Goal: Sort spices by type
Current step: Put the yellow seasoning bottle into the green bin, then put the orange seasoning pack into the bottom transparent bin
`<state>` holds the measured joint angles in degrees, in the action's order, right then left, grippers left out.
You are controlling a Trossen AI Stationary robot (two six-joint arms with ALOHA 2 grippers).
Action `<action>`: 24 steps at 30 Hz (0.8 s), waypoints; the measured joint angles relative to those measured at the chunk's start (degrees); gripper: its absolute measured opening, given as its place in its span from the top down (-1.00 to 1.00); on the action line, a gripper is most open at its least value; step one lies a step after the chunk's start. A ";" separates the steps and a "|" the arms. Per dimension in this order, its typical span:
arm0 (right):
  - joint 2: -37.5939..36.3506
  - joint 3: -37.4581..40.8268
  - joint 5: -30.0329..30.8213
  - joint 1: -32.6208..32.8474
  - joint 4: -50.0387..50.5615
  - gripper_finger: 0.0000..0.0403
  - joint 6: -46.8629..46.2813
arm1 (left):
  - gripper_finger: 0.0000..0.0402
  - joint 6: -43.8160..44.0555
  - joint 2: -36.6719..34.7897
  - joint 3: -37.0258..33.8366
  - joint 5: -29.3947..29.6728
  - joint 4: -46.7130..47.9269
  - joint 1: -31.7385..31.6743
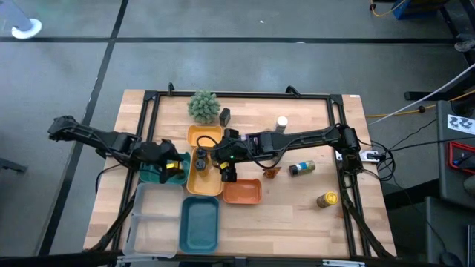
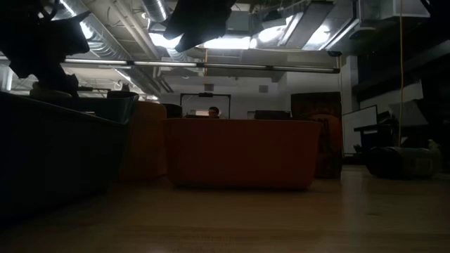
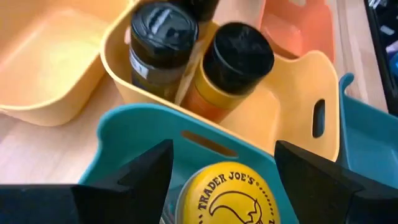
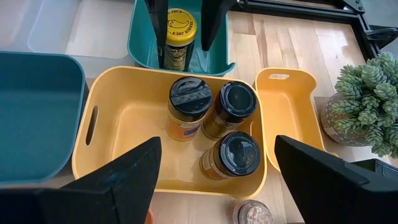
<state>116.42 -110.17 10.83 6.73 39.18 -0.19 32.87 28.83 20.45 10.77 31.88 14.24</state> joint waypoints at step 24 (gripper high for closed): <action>0.00 -0.01 5.04 -0.03 12.03 -0.55 -2.35 | -0.31 -5.07 -7.49 0.02 7.16 -5.40 -0.04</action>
<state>116.42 -110.18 15.87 6.70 51.21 -2.53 27.79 21.34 20.47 17.93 26.48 14.20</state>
